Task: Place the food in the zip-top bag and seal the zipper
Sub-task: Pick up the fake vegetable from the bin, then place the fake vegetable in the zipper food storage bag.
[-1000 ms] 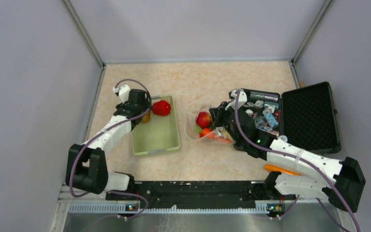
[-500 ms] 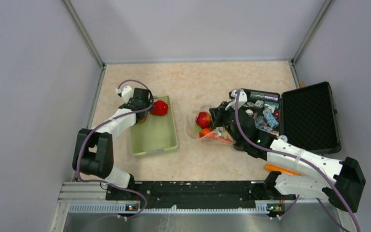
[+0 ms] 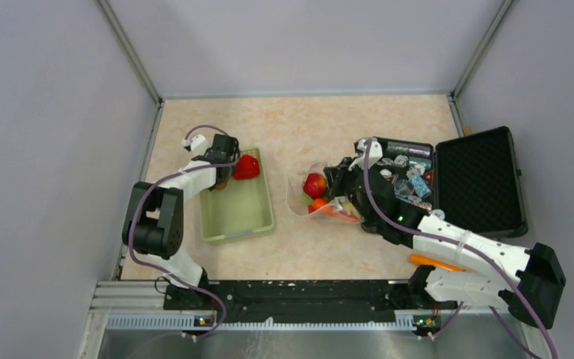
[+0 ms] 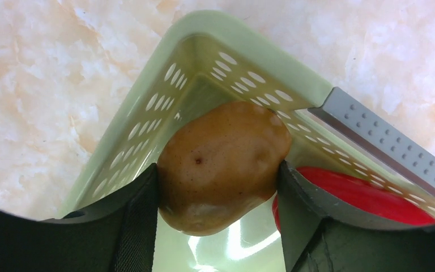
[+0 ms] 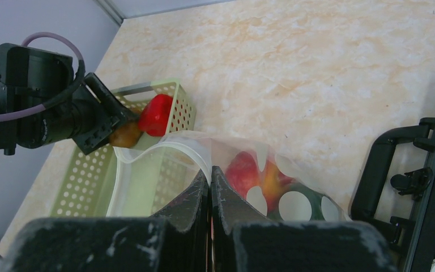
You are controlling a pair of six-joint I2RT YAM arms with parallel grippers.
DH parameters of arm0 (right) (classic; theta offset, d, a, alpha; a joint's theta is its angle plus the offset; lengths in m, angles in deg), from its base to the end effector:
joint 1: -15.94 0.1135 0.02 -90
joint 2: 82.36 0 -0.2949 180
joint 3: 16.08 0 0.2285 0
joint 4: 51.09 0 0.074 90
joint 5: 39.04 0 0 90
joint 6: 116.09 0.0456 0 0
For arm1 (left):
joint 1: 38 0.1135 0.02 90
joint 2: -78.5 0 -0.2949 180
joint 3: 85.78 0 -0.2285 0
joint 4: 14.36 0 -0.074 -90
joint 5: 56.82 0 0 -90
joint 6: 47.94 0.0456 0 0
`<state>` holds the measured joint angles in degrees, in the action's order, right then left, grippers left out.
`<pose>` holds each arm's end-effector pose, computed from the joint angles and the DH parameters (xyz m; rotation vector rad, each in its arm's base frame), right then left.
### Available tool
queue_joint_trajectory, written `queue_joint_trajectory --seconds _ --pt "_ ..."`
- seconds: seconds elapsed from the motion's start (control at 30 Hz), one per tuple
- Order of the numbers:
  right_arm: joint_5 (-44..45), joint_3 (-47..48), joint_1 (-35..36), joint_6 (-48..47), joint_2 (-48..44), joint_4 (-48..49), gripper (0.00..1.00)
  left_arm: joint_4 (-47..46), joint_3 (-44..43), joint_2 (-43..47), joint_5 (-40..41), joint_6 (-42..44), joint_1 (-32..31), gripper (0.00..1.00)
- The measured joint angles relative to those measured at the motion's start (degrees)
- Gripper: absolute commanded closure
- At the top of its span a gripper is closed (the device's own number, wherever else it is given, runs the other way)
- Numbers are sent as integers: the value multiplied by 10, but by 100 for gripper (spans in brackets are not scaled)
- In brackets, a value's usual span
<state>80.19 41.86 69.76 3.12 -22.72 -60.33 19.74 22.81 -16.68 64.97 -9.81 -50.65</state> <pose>0.1426 0.1572 0.3396 -0.0050 1.7770 0.6110 0.3133 -0.0457 0.2196 -0.9811 2.1730 0.2070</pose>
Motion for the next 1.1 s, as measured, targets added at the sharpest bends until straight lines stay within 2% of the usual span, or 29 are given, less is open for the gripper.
queue_joint_trajectory --seconds 0.1,0.23,0.6,0.7,0.87,1.0,1.1 --pt "0 0 0 0 0 0 100 -5 1 1 -2 7 -2 69" --pt "0 0 0 0 0 0 100 -22 21 20 -14 19 -3 83" --pt "0 0 0 0 0 0 100 -39 73 198 -122 73 -3 85" --pt "0 0 0 0 0 0 100 -58 89 245 -196 105 -2 85" --pt "0 0 0 0 0 0 100 -124 137 344 -407 160 -3 84" --pt "0 0 0 0 0 0 100 -141 131 395 -544 176 -5 83" --pt "0 0 0 0 1 0 100 -144 125 417 -625 176 -5 79"
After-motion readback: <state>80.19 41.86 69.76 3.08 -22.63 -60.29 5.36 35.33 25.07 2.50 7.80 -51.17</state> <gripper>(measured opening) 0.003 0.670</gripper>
